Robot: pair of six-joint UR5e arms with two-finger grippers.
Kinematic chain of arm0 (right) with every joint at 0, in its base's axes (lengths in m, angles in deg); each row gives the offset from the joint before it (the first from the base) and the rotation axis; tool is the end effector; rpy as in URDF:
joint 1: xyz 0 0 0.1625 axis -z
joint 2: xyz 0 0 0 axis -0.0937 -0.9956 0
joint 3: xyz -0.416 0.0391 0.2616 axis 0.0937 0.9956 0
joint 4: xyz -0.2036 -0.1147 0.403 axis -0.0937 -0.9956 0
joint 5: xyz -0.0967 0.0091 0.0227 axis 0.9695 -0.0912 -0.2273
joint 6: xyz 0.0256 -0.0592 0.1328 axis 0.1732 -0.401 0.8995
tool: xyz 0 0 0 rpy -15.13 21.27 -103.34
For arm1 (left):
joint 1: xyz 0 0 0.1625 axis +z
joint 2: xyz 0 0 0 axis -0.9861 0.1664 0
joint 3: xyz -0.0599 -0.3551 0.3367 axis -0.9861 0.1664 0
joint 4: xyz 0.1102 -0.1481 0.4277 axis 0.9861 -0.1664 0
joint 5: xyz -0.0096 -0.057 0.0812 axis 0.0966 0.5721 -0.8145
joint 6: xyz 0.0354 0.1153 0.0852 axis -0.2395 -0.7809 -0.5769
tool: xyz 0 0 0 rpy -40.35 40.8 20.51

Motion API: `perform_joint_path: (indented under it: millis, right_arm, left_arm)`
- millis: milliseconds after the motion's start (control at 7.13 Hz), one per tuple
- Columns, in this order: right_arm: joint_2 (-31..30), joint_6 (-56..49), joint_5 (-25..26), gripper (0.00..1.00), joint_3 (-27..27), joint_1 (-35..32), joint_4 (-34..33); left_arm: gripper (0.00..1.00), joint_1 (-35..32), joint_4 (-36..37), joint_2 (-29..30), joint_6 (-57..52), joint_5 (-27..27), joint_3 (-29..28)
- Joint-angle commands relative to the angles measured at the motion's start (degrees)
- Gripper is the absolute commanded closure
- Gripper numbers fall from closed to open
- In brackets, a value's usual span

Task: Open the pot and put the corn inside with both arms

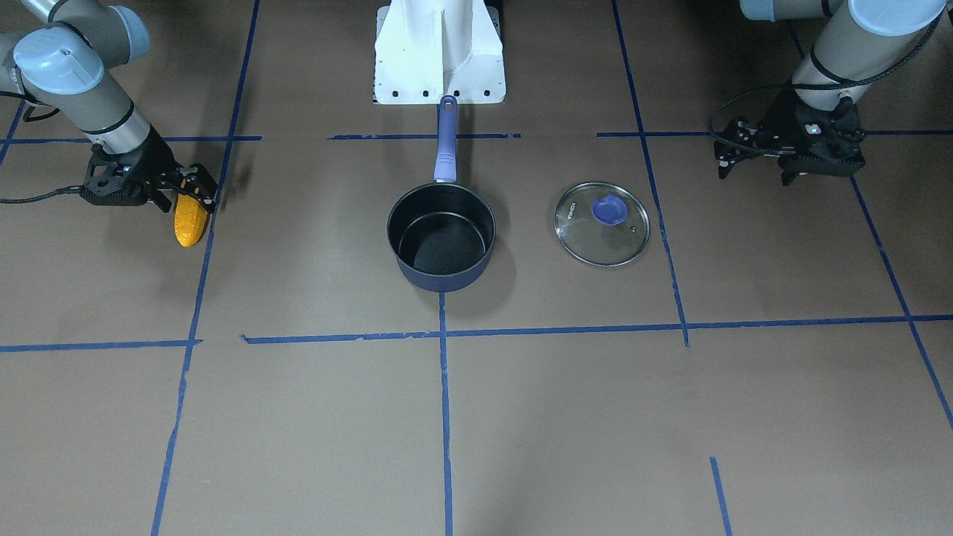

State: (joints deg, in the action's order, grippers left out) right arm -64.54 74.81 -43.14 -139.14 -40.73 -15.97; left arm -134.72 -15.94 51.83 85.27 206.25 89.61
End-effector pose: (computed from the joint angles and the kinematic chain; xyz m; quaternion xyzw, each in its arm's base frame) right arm -0.4027 -0.3854 0.5999 0.0221 -0.4141 0.0711 0.9072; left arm 0.2822 -0.4858 0.4520 0.0557 0.3720 0.0704 0.9239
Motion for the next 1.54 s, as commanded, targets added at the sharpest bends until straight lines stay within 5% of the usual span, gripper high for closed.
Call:
perform_joint_path:
  millis: [0,421,701,841,981,1402]
  right_arm:
    - [-0.18,0.01,0.40,0.98,0.13,0.29,0.00]
    - [3.05,2.45,-0.83,1.00,-5.38,0.55,-2.62]
    - [24.40,17.59,-1.36,1.00,-5.94,1.86,-17.94]
    - [35.74,23.59,0.03,1.00,-3.76,4.04,-26.46]
    - [43.33,26.96,2.05,1.00,2.00,5.20,-28.11]
    - [44.37,26.99,4.18,0.99,4.96,7.14,-27.95]
  left_arm:
    - [0.00,-0.02,0.09,-0.16,0.00,0.09,0.67]
    - [0.00,-3.34,1.92,-1.03,-0.79,2.70,2.51]
    - [0.00,-3.89,2.72,-1.65,-1.05,2.81,3.58]
    - [0.00,-3.89,2.72,-1.65,-1.05,2.81,3.58]
    - [0.00,-3.89,2.72,-1.48,-1.05,2.72,3.49]
    - [0.00,-3.89,2.72,-1.48,-1.05,2.72,3.58]
